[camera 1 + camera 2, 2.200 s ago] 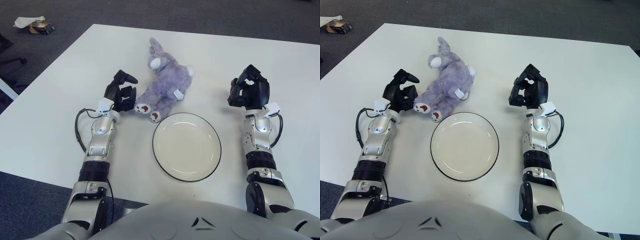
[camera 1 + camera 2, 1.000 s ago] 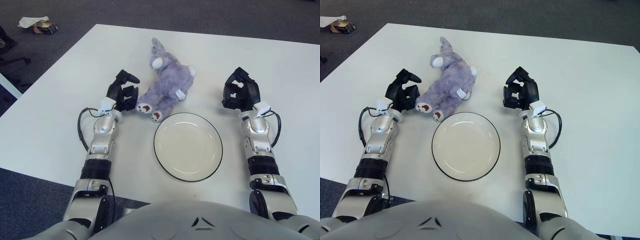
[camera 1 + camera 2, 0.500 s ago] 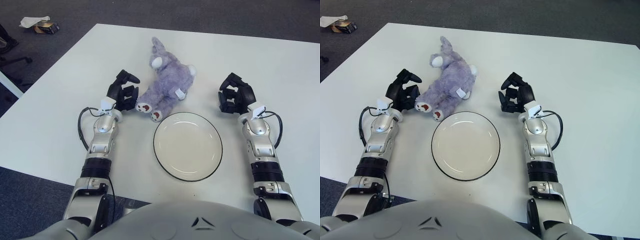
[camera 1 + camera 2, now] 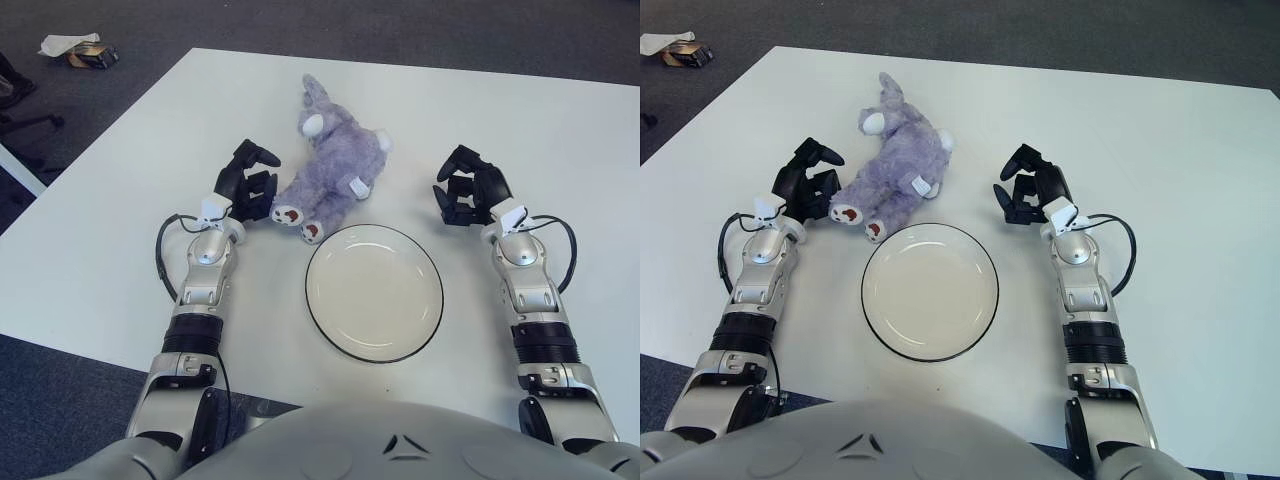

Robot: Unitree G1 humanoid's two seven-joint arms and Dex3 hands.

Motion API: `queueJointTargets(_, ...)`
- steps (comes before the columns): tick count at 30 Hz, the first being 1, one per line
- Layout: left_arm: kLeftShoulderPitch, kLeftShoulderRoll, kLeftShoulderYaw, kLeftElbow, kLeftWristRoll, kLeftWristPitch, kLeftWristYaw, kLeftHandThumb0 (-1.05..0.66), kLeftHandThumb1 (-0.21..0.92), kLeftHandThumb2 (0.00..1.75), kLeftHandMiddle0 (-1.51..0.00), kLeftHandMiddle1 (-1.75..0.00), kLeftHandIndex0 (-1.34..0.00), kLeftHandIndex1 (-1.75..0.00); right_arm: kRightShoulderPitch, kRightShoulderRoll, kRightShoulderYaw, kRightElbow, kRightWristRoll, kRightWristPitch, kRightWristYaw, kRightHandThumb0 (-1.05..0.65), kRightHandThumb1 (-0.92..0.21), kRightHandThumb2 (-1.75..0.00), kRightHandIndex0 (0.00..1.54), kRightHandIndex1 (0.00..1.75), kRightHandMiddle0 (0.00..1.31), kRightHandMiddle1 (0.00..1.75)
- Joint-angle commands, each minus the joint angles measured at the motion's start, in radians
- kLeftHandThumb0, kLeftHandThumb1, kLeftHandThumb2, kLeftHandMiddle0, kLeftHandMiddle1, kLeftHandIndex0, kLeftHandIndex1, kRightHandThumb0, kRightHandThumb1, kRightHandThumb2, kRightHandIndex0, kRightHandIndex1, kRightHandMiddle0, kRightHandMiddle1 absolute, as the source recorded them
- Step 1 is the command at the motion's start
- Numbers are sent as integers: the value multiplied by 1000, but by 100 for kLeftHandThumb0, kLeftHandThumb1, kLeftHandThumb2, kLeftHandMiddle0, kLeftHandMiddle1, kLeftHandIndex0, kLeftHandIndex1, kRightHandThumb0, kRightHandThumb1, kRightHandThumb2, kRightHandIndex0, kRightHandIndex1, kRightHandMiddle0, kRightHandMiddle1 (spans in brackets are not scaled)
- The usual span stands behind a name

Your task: Put the doll into the plate.

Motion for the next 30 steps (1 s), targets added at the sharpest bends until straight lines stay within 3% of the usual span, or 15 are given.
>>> queueJointTargets(1, 53, -35, -13, 50, 4, -6, 6, -39, 66, 89, -99, -175, -36, -175, -29, -24, 12, -19, -33, -3, -12, -41, -56, -100, 92, 175, 42, 175)
queueJointTargets(7, 50, -35, -17, 60, 12, -11, 11, -39, 66, 88, -99, -175, -36, -175, -64, -78, 45, 2, -158, -61, -67, -41, -57, -99, 89, 175, 42, 175)
queueJointTargets(13, 49, -36, -19, 68, 13, -16, 11, -39, 66, 88, -98, -175, -35, -175, -93, -115, 71, 23, -240, -81, -107, -40, -62, -93, 76, 175, 38, 175)
queueJointTargets(15, 48, -35, -19, 71, 13, -20, 9, -39, 66, 88, -98, -175, -35, -175, -101, -124, 79, 26, -261, -84, -115, -21, -50, -109, 68, 175, 34, 175)
queueJointTargets(17, 46, -36, -19, 76, 13, -25, 7, -39, 67, 87, -98, -175, -35, -175, -108, -133, 88, 27, -280, -84, -121, -11, -46, -115, 63, 173, 31, 175)
queueJointTargets(24, 46, -33, -16, 73, 0, -28, -7, -38, 67, 87, -98, -175, -35, -175, -120, -160, 114, 20, -334, -79, -127, -2, -52, -106, 53, 167, 22, 175)
queueJointTargets(30, 65, -29, -14, -7, -34, 8, -25, -38, 67, 87, -97, -175, -35, -175, -132, -181, 138, 37, -371, -90, -137, -1, -58, -97, 51, 161, 19, 175)
